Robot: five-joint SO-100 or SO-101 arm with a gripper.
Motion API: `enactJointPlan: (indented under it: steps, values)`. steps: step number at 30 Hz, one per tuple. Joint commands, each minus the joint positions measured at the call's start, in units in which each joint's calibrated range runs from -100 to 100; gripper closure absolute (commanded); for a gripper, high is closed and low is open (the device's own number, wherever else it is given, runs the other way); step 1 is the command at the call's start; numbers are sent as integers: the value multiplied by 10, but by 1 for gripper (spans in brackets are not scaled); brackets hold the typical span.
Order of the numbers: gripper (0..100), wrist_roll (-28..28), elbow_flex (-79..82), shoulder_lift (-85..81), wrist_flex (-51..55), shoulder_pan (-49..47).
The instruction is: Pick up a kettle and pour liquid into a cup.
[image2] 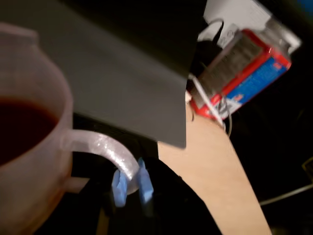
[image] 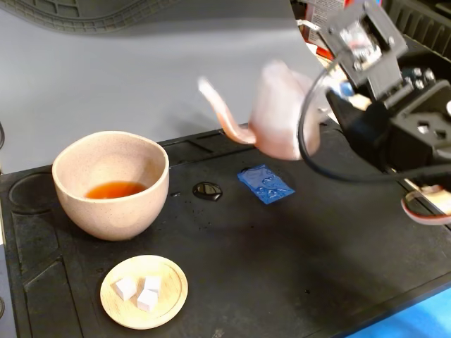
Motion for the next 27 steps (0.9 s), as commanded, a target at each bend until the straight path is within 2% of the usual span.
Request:
enactJointPlan:
  steps: [1,13,16,27]
  values:
    - [100,-4,9,-35,-34,1]
    - [100,23,19,3,-35,-3]
    - [100,24,17,54,-98,-2]
    - [100,24,-37,150,-125,-1]
